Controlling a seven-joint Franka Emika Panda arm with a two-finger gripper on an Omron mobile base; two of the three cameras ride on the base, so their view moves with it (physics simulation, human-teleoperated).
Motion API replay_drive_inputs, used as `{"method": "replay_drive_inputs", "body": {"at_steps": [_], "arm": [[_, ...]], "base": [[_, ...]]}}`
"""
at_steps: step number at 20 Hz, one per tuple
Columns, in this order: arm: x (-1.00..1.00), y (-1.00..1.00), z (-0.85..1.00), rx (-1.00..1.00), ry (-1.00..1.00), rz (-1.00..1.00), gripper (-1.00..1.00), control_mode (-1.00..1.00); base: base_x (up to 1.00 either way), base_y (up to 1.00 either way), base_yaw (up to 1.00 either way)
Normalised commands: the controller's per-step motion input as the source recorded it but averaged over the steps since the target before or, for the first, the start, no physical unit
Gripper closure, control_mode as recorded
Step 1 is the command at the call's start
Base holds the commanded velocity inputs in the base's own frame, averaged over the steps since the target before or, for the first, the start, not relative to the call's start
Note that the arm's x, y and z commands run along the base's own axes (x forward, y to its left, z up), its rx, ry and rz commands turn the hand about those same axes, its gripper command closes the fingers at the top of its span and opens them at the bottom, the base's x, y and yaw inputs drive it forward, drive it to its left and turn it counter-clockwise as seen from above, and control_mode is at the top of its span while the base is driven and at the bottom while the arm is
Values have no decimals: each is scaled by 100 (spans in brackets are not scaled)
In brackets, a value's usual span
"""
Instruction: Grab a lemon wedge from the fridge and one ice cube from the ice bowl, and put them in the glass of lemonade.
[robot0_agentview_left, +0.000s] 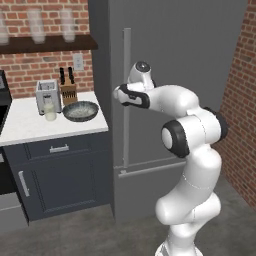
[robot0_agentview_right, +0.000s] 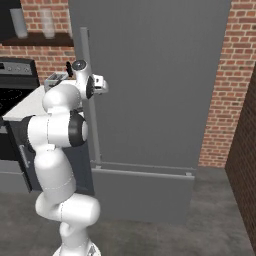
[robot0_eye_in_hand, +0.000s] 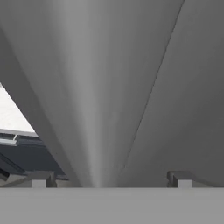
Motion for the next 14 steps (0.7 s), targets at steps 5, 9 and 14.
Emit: {"method": "replay_drive_inputs", "body": {"at_steps": [5,9,14], "arm": [[20,14,-5,0,0,0,-100,-100],[20,33,0,0,0,0,-100,-100],[14,10,-3,0,0,0,-100,-100]], "base": [[0,0,0],[0,0,0],[0,0,0]]}}
